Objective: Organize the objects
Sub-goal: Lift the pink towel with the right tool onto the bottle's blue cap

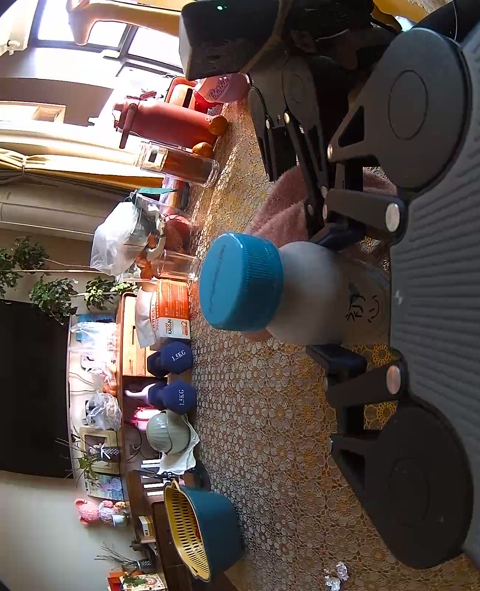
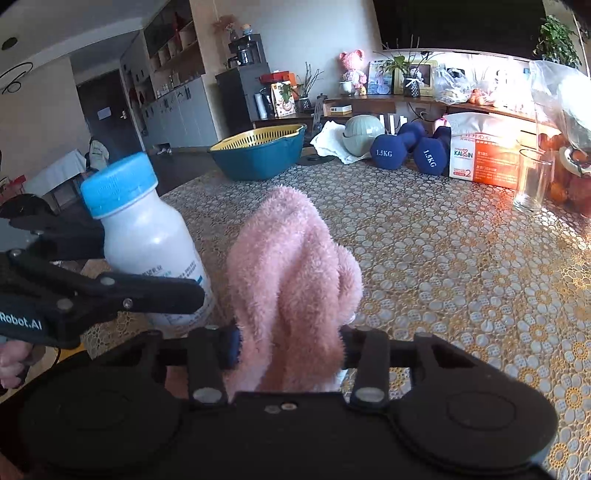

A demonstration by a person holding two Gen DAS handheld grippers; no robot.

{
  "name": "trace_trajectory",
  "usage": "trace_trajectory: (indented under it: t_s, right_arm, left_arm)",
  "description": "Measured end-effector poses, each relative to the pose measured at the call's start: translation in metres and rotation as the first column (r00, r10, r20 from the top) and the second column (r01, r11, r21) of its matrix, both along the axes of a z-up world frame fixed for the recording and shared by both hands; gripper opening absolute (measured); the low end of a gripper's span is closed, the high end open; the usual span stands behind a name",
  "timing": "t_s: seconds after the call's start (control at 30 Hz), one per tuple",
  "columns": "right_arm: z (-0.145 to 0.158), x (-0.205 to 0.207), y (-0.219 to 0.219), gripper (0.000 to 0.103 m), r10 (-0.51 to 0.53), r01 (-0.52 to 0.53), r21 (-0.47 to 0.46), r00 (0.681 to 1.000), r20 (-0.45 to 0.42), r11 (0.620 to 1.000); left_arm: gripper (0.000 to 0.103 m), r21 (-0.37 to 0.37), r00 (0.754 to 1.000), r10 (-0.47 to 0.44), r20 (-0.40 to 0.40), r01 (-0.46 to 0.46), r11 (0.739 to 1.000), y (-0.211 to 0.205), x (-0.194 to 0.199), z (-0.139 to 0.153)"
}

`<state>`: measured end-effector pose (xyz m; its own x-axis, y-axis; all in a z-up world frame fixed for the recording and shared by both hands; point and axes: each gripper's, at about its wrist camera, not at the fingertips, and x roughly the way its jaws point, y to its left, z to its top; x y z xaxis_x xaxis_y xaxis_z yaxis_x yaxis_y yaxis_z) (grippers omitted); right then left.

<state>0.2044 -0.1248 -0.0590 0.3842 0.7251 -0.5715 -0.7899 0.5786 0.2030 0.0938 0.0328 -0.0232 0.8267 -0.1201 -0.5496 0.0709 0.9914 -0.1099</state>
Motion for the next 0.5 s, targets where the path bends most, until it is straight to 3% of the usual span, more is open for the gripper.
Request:
trace_trajectory:
  t_s: [0.1,0.27,0.5]
  right_arm:
    - [0.013,-0.002,-0.009,0.025,-0.056,0.056,0.032,0.998,0.007,0.998]
    - [0.051,-0.003,-0.028,0.023,-0.133,0.130,0.123,0.991,0.016,0.984]
    - [0.103,-0.027,-0.021,0.023,-0.062,0.034,0.208,0.990,0.130,0.978]
  left_arm:
    - [0.052,0.008,1.000,-0.003,0.002,0.003,1.000,-0.001,0.000,0.000]
    - [0.052,0.025,1.000,-0.005,-0.005,0.005,1.000,-0.003,0.002,-0.003]
    - [0.051,0.039,1.000,-0.010,-0.005,0.010,0.999,-0.004,0.002,-0.006]
